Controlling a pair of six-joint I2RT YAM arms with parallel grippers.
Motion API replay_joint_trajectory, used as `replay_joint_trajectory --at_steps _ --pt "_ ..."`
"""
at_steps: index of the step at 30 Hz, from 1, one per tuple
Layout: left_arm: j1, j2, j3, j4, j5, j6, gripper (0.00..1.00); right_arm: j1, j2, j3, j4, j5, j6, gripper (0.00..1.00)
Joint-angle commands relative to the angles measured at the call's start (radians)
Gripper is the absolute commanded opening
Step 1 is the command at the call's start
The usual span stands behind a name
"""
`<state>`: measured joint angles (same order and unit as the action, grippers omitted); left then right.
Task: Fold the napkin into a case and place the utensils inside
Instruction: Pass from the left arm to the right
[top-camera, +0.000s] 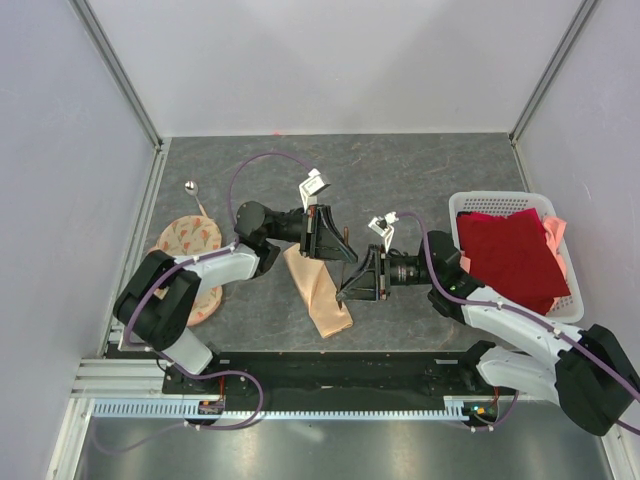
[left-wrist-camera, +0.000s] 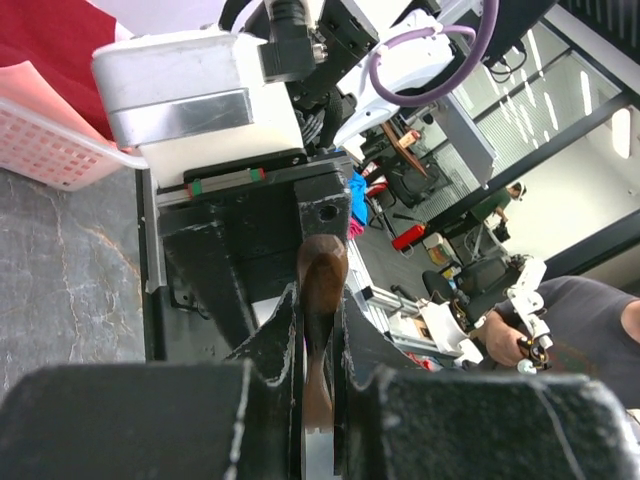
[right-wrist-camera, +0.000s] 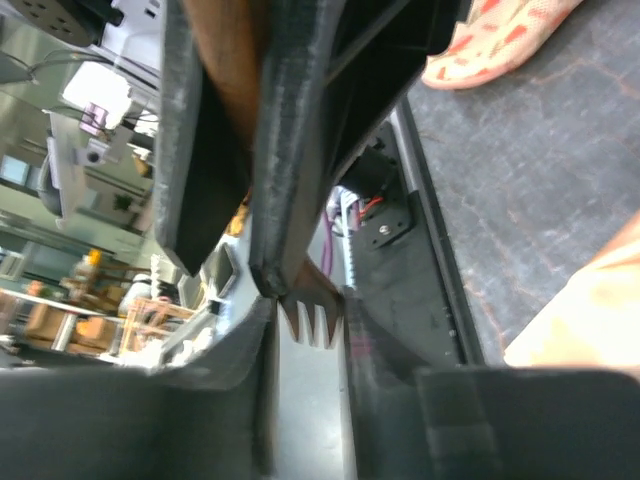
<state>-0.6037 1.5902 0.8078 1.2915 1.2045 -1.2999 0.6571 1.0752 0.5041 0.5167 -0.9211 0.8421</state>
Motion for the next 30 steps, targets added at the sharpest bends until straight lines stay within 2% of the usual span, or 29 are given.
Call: replay_joint_trajectory --at_steps 1,3,8,10,14,15,17,19,20,21,23,30 --pt "-0.004 -0.064 0.03 0.221 -0.029 0.094 0.02 -0.002 -0.011 -0.012 0.043 -0.001 0.0 0.11" --pt "-0.002 -0.101 0.028 0.039 -0.042 0.219 0.02 -0.002 -0.018 -0.01 -0.005 0.01 -0.011 0.0" --pt "-0.001 -0.231 0.03 -0.414 -0.107 0.506 0.14 -0.002 -0.061 0.007 -0.181 0.077 -0.073 0.0" --pt "0.001 -0.26 0.036 -0.525 -0.131 0.606 0.24 -0.002 -0.075 0.007 -0.236 0.093 -0.098 0.0" --pt "0.004 -0.28 0.047 -0.648 -0.149 0.686 0.27 -0.002 -0.072 0.027 -0.325 0.116 -0.141 0.0" --pt "0.005 -0.283 0.051 -0.723 -0.149 0.703 0.29 -0.004 -0.067 0.03 -0.326 0.113 -0.143 0.0" --pt "0.007 -0.291 0.041 -0.771 -0.181 0.743 0.32 -0.002 -0.07 0.033 -0.323 0.119 -0.14 0.0" --pt "0.019 -0.306 0.042 -0.865 -0.226 0.772 0.43 -0.002 -0.066 0.04 -0.343 0.123 -0.156 0.0" --pt "0.03 -0.315 0.033 -0.891 -0.236 0.784 0.43 -0.002 -0.063 0.062 -0.407 0.139 -0.172 0.0" --pt "0.063 -0.34 0.021 -0.896 -0.238 0.775 0.51 -0.002 -0.06 0.074 -0.449 0.148 -0.196 0.0" --pt "0.099 -0.372 -0.019 -0.89 -0.246 0.737 0.54 -0.002 -0.057 0.086 -0.515 0.154 -0.228 0.0" --pt "0.182 -0.421 -0.006 -1.066 -0.305 0.745 0.56 -0.001 0.021 0.111 -0.69 0.171 -0.32 0.0"
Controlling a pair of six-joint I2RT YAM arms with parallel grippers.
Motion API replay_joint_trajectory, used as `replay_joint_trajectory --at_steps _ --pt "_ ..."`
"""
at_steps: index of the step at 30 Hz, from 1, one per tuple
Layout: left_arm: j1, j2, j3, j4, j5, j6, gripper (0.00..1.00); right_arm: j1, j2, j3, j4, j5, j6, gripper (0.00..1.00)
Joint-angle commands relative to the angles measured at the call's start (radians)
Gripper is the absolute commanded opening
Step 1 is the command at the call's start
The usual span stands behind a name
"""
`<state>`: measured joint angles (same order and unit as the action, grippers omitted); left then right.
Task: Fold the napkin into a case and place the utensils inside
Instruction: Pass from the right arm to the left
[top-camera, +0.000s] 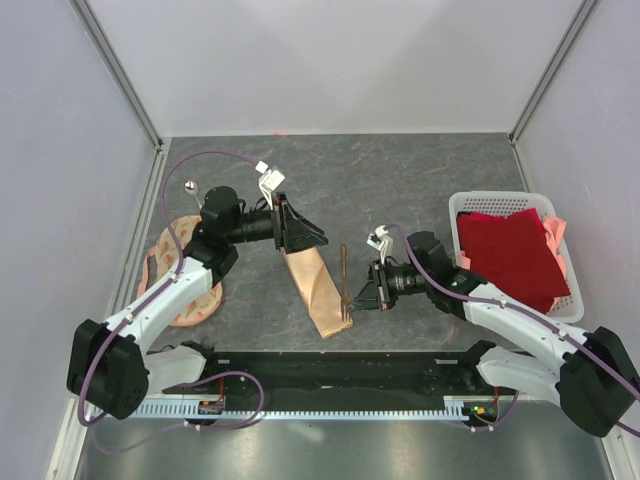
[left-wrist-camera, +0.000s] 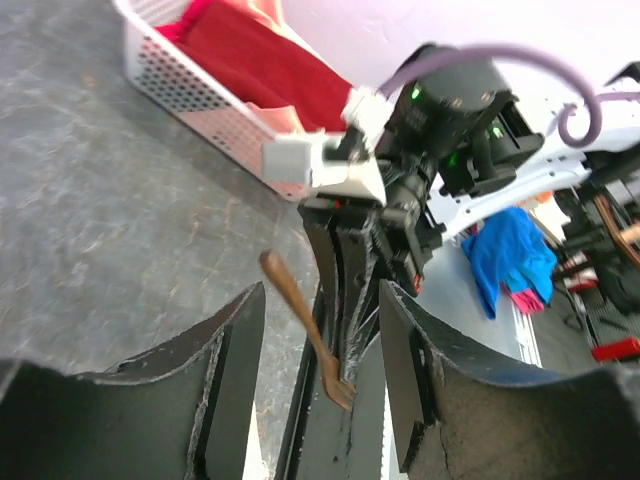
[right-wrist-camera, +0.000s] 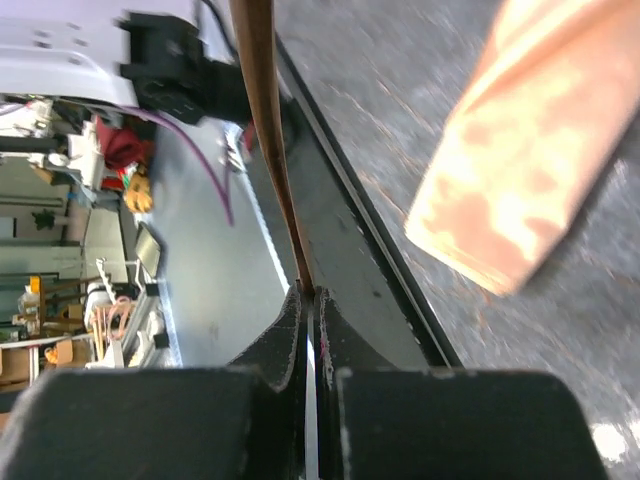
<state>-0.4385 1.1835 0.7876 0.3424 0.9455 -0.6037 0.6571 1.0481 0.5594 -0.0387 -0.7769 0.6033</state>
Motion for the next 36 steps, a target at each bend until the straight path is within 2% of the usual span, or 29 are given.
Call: replay_joint_trajectory --at_steps 1,3,4,5,6,7,11,15,21,25,32,34,36 --pt "0.023 -0.016 0.024 -0.181 -0.075 0.053 0.55 -0.002 0.091 0.063 -0.183 0.028 -0.089 0.0" --pt "0.043 -0.018 0.041 -0.236 -0.103 0.062 0.53 0.001 0.14 0.106 -0.254 0.039 -0.14 0.0" --pt "0.049 -0.019 0.048 -0.273 -0.164 0.067 0.5 0.006 0.18 0.118 -0.298 0.045 -0.152 0.0" --pt "0.053 -0.012 0.062 -0.366 -0.204 0.062 0.45 0.007 0.199 0.144 -0.32 0.047 -0.178 0.0" --pt "0.061 -0.002 0.065 -0.402 -0.247 0.053 0.33 0.012 0.219 0.157 -0.337 0.048 -0.188 0.0" --pt "0.061 0.01 0.065 -0.433 -0.326 0.042 0.28 0.022 0.263 0.172 -0.381 0.051 -0.2 0.0" --pt "0.06 0.086 0.027 -0.474 -0.43 0.009 0.1 0.068 0.4 0.256 -0.44 0.047 -0.224 0.0" --pt "0.032 0.061 -0.034 -0.436 -0.62 0.002 0.08 0.101 0.528 0.319 -0.467 0.019 -0.218 0.0" --pt "0.018 0.119 -0.071 -0.381 -0.724 -0.03 0.05 0.101 0.638 0.392 -0.558 -0.001 -0.263 0.0" --pt "0.011 0.169 -0.076 -0.349 -0.755 -0.085 0.03 0.101 0.681 0.413 -0.584 -0.013 -0.275 0.0" --pt "0.004 0.272 -0.024 -0.347 -0.783 -0.094 0.02 0.098 0.739 0.444 -0.618 -0.041 -0.283 0.0" --pt "0.0 0.272 -0.025 -0.311 -0.726 -0.087 0.02 0.099 0.737 0.451 -0.627 -0.062 -0.29 0.0" --pt "-0.017 0.24 -0.047 -0.267 -0.662 -0.081 0.09 0.098 0.719 0.456 -0.638 -0.058 -0.309 0.0"
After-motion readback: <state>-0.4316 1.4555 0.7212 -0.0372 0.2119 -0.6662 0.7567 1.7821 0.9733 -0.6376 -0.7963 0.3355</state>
